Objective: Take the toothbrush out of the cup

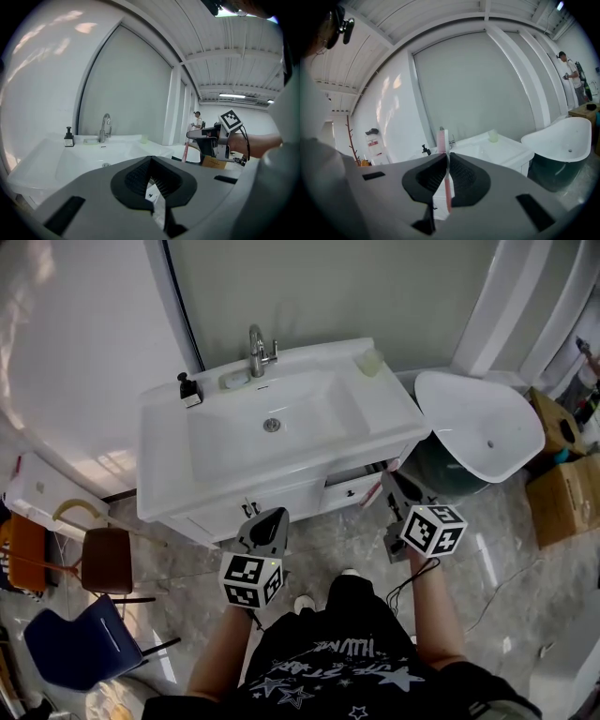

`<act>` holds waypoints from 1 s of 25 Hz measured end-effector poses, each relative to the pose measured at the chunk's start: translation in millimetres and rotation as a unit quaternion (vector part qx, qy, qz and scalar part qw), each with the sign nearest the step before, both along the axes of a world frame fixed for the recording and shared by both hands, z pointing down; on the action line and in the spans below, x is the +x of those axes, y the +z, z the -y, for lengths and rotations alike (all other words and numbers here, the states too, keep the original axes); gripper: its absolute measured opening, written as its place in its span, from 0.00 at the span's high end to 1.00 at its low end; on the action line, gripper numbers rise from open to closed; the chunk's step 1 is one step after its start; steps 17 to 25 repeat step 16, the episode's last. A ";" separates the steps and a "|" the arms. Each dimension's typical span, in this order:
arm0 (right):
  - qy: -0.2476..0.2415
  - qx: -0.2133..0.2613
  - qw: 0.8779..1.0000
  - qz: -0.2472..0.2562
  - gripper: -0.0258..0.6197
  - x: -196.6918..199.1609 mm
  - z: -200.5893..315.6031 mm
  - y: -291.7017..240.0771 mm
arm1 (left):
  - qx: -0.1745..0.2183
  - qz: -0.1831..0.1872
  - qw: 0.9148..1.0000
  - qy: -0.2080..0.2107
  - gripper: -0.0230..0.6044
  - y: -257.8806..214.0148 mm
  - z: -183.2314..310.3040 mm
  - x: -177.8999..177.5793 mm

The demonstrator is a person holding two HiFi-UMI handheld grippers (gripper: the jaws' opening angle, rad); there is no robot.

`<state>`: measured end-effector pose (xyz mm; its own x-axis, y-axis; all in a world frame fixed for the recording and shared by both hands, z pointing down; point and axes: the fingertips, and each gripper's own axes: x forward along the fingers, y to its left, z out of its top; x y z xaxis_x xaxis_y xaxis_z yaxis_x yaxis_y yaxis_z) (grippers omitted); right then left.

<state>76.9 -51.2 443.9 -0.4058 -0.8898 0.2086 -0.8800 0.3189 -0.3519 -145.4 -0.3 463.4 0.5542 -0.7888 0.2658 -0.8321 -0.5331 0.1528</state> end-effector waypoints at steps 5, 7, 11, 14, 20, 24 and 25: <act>0.006 -0.003 1.000 0.006 0.92 12.3 -13.1 1.5 | 0.001 -0.001 1.000 0.005 0.94 -1.5 -3.6 11.5; 0.008 -0.004 1.000 0.009 0.92 18.1 -17.5 3.4 | 0.000 0.001 1.000 0.007 0.94 -0.7 -5.0 17.4; 0.005 -0.013 1.000 0.012 0.92 32.7 -31.8 8.6 | -0.002 0.003 1.000 0.002 0.94 -0.9 -13.1 31.7; 0.001 -0.021 1.000 0.015 0.92 45.3 -44.3 11.5 | -0.005 0.002 1.000 -0.004 0.94 -1.9 -22.9 43.5; -0.003 -0.027 0.999 0.017 0.92 53.5 -51.8 13.2 | -0.007 0.002 1.000 -0.010 0.94 -2.1 -30.1 51.3; -0.003 -0.027 0.999 0.017 0.92 53.5 -51.8 13.2 | -0.007 0.002 1.000 -0.010 0.94 -2.1 -30.1 51.3; -0.003 -0.027 0.999 0.017 0.92 53.5 -51.8 13.2 | -0.007 0.002 1.000 -0.010 0.94 -2.1 -30.1 51.3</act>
